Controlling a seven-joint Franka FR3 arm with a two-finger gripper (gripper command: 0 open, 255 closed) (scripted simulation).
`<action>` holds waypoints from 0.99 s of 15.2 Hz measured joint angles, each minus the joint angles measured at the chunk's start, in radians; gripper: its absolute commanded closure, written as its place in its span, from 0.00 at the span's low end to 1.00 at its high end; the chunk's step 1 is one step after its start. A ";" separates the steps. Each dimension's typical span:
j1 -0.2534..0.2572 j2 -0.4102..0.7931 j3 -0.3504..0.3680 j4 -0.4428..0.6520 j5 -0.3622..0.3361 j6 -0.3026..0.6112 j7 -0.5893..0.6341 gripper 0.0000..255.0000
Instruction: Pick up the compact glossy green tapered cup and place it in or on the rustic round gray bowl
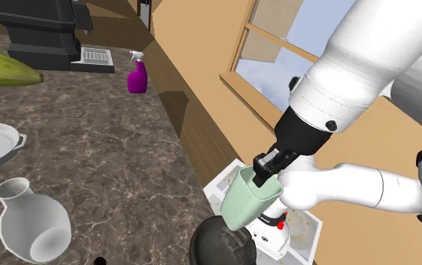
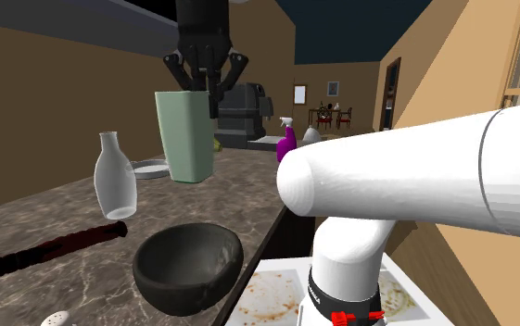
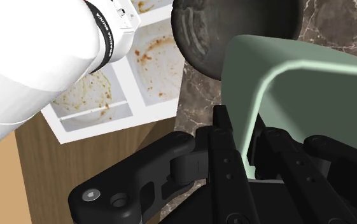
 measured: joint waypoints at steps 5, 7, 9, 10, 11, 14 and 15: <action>0.025 -0.048 0.034 -0.017 0.044 -0.024 0.041 1.00; 0.031 -0.064 0.044 -0.047 0.054 -0.009 0.040 1.00; 0.038 -0.082 0.056 -0.079 0.066 0.004 0.039 1.00; 0.044 -0.094 0.061 -0.096 0.072 0.009 0.039 1.00; 0.046 -0.099 0.069 -0.109 0.079 0.017 0.039 1.00; 0.055 -0.118 0.089 -0.152 0.098 0.041 0.037 1.00; 0.061 -0.130 0.099 -0.168 0.108 0.047 0.040 1.00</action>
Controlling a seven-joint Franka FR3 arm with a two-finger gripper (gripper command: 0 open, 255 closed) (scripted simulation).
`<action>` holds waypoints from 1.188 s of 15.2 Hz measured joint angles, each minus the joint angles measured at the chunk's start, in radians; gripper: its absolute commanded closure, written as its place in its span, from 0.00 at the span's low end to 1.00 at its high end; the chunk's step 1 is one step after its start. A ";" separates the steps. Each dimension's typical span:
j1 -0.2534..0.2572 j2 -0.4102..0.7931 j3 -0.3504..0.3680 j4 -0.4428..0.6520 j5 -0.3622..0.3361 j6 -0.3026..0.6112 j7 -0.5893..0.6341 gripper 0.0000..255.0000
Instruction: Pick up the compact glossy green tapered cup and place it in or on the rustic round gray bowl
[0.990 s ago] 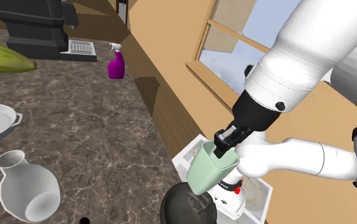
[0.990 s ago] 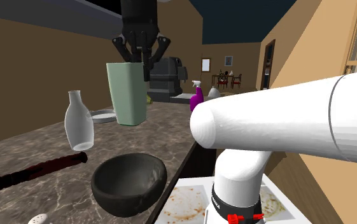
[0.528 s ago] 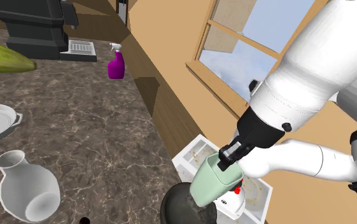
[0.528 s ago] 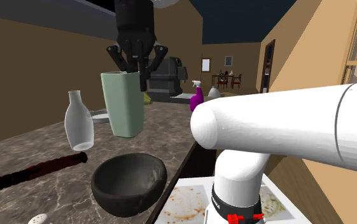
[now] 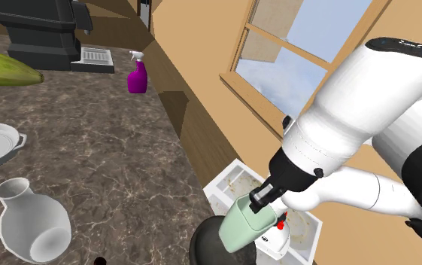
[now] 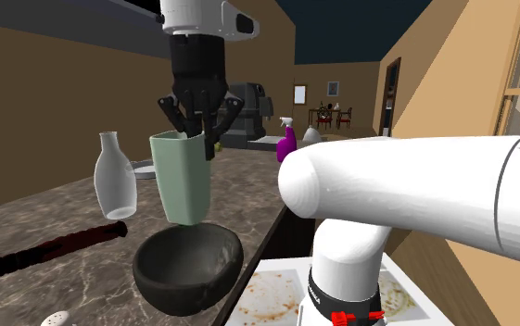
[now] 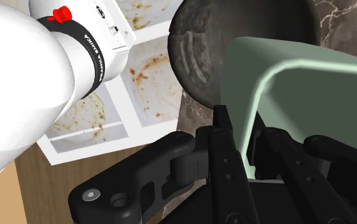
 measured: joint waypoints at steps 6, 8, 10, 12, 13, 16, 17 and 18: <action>0.025 -0.041 0.040 -0.079 0.039 0.037 -0.001 1.00; 0.033 -0.050 0.062 -0.107 0.060 0.056 0.000 1.00; 0.042 -0.063 0.072 -0.128 0.069 0.063 -0.001 1.00; 0.043 -0.065 0.075 -0.133 0.073 0.066 0.000 1.00; 0.043 -0.065 0.076 -0.133 0.074 0.067 0.000 1.00; 0.044 -0.065 0.077 -0.134 0.075 0.067 0.000 0.00; 0.044 -0.065 0.077 -0.134 0.075 0.067 0.000 0.00; 0.044 -0.065 0.077 -0.134 0.075 0.067 0.000 0.00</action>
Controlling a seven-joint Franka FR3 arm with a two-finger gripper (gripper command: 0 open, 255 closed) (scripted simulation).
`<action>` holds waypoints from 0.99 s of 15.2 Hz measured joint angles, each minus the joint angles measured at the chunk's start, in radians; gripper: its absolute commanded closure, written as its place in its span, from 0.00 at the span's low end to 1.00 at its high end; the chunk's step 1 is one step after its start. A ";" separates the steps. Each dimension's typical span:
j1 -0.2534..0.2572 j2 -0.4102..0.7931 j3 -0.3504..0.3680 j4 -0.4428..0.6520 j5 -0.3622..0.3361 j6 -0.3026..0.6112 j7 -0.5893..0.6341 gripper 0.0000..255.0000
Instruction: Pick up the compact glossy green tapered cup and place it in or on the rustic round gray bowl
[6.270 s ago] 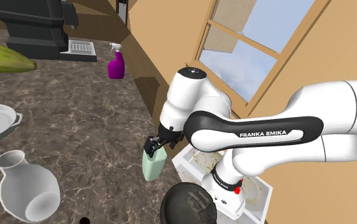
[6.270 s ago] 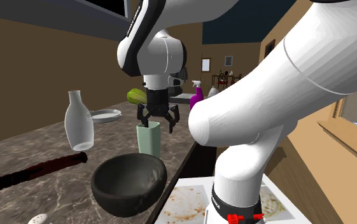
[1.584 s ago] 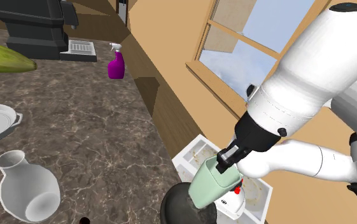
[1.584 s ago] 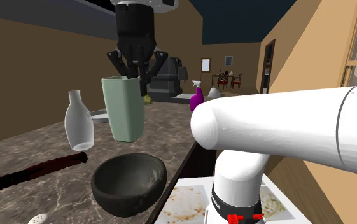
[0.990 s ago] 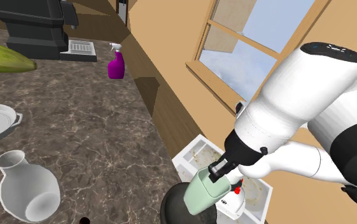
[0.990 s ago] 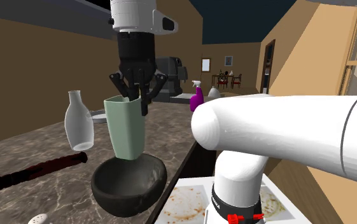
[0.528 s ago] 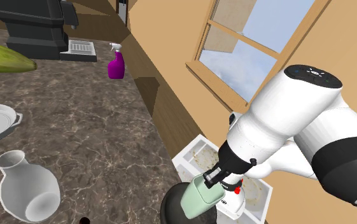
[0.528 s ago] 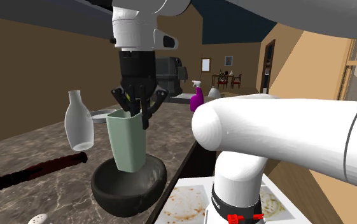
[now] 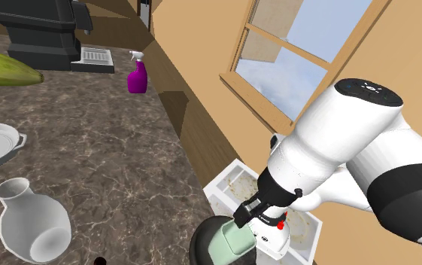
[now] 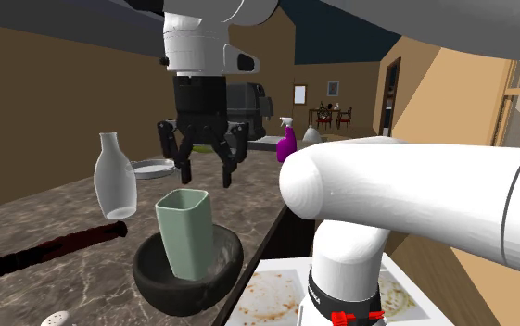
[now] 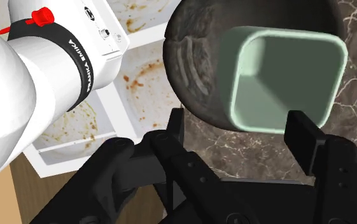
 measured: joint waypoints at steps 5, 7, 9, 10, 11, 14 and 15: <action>-0.004 0.006 -0.011 0.019 -0.009 -0.012 0.003 0.00; -0.028 0.038 -0.045 0.080 -0.043 -0.039 0.000 0.00; -0.034 0.049 -0.073 0.119 -0.068 -0.068 0.003 0.00; -0.037 0.055 -0.075 0.125 -0.071 -0.069 0.002 0.00; -0.039 0.057 -0.076 0.129 -0.072 -0.070 0.003 0.00; -0.040 0.059 -0.077 0.132 -0.073 -0.071 0.003 0.00; -0.040 0.059 -0.077 0.132 -0.073 -0.071 0.003 0.00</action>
